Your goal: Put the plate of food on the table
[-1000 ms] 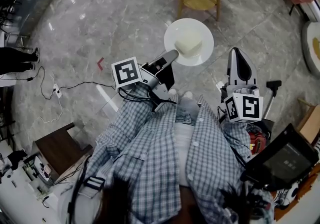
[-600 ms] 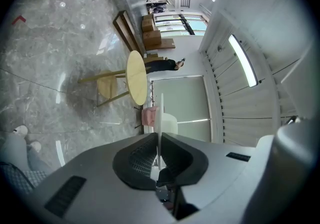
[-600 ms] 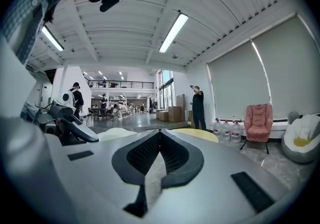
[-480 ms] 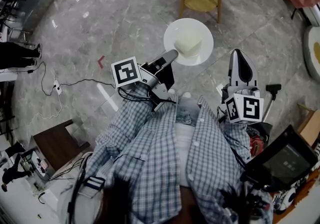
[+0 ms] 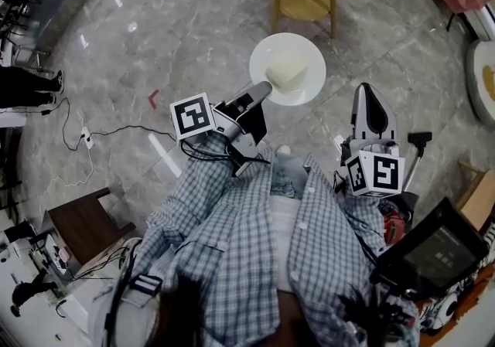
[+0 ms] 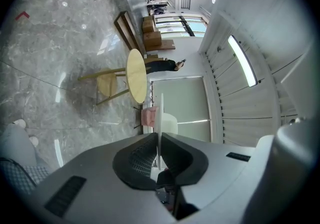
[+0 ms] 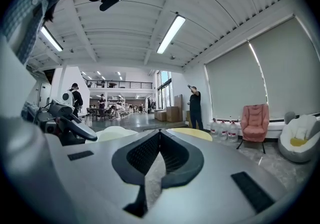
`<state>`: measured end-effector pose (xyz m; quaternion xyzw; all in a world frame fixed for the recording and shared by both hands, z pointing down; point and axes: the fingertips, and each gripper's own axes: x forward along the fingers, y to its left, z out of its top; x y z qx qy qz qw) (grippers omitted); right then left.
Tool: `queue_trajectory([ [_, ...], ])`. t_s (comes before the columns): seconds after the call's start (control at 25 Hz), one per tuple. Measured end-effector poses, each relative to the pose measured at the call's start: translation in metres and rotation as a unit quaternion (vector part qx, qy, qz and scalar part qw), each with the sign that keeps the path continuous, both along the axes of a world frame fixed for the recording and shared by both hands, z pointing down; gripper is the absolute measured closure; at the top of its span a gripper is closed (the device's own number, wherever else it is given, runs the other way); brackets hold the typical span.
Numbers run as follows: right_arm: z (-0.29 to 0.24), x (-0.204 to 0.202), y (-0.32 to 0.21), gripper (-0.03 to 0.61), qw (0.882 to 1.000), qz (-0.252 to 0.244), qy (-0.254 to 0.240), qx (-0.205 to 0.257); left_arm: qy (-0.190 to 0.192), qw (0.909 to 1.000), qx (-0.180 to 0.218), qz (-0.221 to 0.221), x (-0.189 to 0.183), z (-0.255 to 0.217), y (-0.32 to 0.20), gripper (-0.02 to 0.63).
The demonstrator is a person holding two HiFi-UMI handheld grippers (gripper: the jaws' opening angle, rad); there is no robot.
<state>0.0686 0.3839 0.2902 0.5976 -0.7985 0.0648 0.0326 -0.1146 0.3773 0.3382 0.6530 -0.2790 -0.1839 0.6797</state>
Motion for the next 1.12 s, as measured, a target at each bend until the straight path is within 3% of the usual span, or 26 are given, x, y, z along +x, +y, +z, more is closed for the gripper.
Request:
queue_trajectory([
  [0.72, 0.001, 0.016, 0.008, 0.571, 1.0, 0.023, -0.003, -0.007, -0.006, 1.0, -0.006, 0.0, 0.004, 0.002, -0.004, 0.594],
  [1.12, 0.0, 0.051, -0.009, 0.571, 0.999, 0.037, 0.006, 0.002, 0.001, 1.0, 0.0, -0.008, 0.028, 0.001, -0.028, 0.594],
])
